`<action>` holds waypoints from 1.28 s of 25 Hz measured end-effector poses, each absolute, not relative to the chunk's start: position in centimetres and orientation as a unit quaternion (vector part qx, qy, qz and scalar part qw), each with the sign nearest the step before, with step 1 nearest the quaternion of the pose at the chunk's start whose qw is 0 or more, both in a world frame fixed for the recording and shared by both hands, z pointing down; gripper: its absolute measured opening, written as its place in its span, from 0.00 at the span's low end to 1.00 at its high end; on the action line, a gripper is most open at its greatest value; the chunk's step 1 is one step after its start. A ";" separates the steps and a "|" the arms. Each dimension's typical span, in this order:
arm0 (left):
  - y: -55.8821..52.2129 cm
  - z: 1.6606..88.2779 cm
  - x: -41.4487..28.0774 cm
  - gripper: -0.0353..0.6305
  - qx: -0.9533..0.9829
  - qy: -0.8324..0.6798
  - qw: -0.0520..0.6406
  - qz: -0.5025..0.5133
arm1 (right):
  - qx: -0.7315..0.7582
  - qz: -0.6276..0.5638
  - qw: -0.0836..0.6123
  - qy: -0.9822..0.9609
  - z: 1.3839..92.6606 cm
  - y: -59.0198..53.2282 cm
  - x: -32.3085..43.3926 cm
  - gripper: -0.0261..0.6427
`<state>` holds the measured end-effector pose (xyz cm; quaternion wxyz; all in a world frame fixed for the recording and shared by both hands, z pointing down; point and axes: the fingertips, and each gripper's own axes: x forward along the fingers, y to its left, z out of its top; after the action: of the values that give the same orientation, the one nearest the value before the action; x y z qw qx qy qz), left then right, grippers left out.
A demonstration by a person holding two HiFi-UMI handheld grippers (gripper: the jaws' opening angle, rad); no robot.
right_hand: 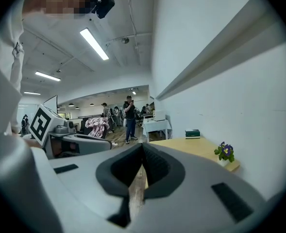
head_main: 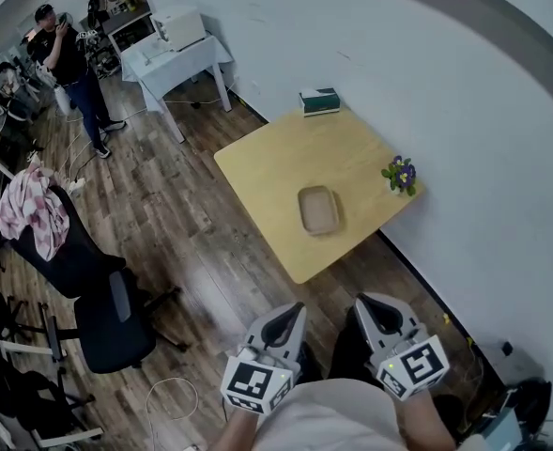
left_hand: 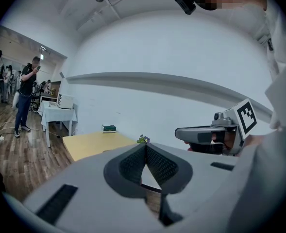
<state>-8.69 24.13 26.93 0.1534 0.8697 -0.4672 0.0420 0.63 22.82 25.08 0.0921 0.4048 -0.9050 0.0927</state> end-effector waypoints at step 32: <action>14.0 26.2 -3.7 0.06 0.810 -0.563 0.153 0.056 | 0.273 0.095 0.110 -0.951 25.2 10.4 3.5 0.05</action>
<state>-3.65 14.03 26.23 0.1533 0.8101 -0.5632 0.0558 3.54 10.36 25.15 0.1102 0.2727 -0.9510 0.0952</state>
